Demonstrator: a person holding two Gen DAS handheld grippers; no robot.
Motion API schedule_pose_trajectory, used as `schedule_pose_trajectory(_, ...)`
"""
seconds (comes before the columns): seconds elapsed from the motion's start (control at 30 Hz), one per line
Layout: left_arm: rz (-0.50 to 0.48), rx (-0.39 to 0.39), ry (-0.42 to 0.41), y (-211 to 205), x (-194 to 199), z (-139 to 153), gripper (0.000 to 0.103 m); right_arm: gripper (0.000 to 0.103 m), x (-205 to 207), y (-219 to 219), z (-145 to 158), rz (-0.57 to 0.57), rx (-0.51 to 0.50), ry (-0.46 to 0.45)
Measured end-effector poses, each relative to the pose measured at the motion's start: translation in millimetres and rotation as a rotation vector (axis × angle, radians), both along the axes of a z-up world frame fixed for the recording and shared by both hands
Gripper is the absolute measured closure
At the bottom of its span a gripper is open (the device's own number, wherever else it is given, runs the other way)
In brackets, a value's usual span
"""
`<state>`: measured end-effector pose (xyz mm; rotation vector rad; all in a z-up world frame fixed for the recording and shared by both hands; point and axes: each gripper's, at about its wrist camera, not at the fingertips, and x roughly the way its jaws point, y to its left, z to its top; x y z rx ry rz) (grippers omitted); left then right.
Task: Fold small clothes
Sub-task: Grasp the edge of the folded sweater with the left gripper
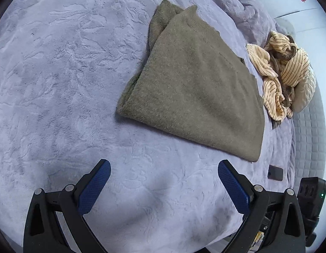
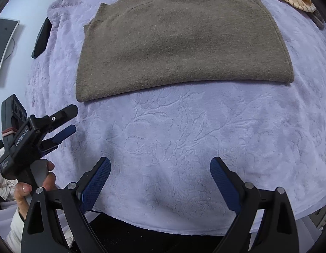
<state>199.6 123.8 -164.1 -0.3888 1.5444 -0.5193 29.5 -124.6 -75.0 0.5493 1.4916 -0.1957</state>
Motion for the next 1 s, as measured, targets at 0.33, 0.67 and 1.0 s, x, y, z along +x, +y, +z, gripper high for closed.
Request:
schedule_pose_trajectory(0.33, 0.013, -0.081, 0.025, -18.1, 18.3, -19.8, 0.001, 0.007, 9.8, -1.7, -9.6, -0.001, 0.005, 0.035)
schedule_pose_trajectory(0.67, 0.118, -0.161, 0.054, -17.2, 45.1, -42.4, 0.001, 0.007, 18.6, -5.8, -20.4, 0.005, 0.010, 0.069)
schedule_pose_trajectory(1.0, 0.078, -0.259, 0.025, -37.7, 45.3, -39.4, 0.001, 0.007, 30.3, -6.7, -27.1, 0.016, 0.009, 0.084)
